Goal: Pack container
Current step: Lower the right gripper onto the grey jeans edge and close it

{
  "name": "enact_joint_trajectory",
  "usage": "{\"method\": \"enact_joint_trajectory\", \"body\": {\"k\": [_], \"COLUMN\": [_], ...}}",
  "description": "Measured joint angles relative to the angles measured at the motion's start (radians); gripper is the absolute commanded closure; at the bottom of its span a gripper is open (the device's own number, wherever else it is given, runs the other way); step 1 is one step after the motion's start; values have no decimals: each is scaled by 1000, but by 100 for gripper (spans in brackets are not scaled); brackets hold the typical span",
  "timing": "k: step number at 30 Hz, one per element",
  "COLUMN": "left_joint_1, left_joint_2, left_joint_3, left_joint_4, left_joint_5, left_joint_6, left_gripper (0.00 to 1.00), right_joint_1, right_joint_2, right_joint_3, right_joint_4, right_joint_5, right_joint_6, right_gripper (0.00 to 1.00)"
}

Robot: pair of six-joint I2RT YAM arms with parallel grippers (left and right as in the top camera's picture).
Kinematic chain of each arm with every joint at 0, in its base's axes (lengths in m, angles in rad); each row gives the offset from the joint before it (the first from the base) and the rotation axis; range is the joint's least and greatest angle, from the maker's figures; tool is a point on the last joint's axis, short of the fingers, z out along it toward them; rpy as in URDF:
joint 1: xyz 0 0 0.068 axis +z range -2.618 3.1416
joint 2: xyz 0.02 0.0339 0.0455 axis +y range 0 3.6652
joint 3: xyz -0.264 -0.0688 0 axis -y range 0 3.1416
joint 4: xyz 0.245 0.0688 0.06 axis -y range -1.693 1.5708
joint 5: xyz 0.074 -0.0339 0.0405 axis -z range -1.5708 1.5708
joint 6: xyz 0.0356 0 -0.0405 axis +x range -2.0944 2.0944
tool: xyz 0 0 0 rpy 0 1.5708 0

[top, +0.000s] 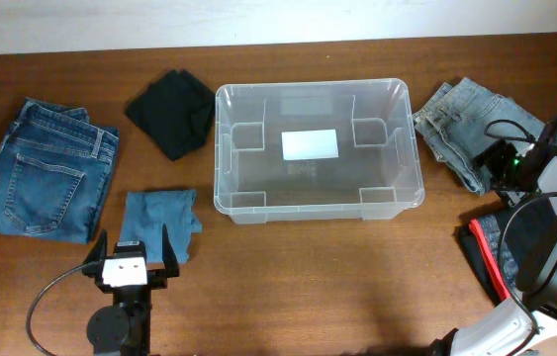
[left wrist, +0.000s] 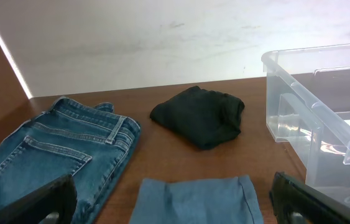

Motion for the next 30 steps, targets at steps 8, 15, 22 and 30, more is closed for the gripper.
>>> {"method": "enact_joint_trajectory", "body": {"k": [8,15,22,30], "left_joint_1": [0,0,0,0], "left_joint_2": [0,0,0,0], "left_joint_3": [0,0,0,0], "left_joint_4": [0,0,0,0], "left_joint_5": [0,0,0,0], "left_joint_6": [0,0,0,0], "left_gripper": [0,0,0,0], "right_joint_1": [0,0,0,0], "right_joint_2": [0,0,0,0], "right_joint_3": [1,1,2,5], "right_joint_4": [0,0,3,-35], "right_joint_5": [17,23,27,115], "right_joint_6": [-4,-2,-1,-1], "right_gripper": [51,67,71,42]}}
